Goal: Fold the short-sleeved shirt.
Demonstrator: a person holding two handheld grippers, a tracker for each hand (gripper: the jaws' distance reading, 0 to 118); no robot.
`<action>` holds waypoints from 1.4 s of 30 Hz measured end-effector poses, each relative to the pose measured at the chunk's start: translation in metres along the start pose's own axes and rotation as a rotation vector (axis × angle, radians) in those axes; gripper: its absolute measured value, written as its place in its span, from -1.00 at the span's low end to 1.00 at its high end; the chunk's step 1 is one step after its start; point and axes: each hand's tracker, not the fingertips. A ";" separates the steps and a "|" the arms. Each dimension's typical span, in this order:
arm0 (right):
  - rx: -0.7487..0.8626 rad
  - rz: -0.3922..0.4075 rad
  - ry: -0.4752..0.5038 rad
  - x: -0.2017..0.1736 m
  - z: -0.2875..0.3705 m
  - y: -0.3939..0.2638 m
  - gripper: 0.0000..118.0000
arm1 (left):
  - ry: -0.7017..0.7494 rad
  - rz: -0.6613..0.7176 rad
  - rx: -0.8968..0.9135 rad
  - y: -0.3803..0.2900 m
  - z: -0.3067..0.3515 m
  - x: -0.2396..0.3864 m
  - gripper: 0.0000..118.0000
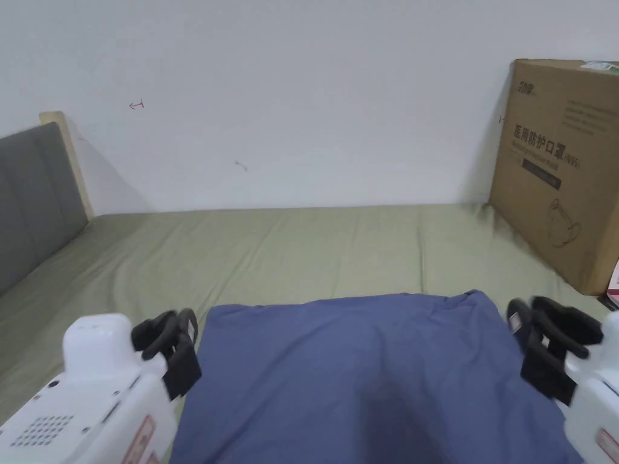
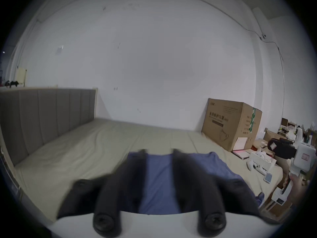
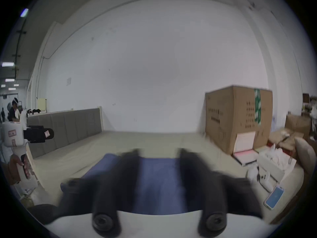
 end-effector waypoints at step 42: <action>-0.477 -0.231 -0.022 0.081 -0.002 -0.042 -0.98 | 0.057 0.094 -0.934 -0.119 -0.047 -0.081 -0.88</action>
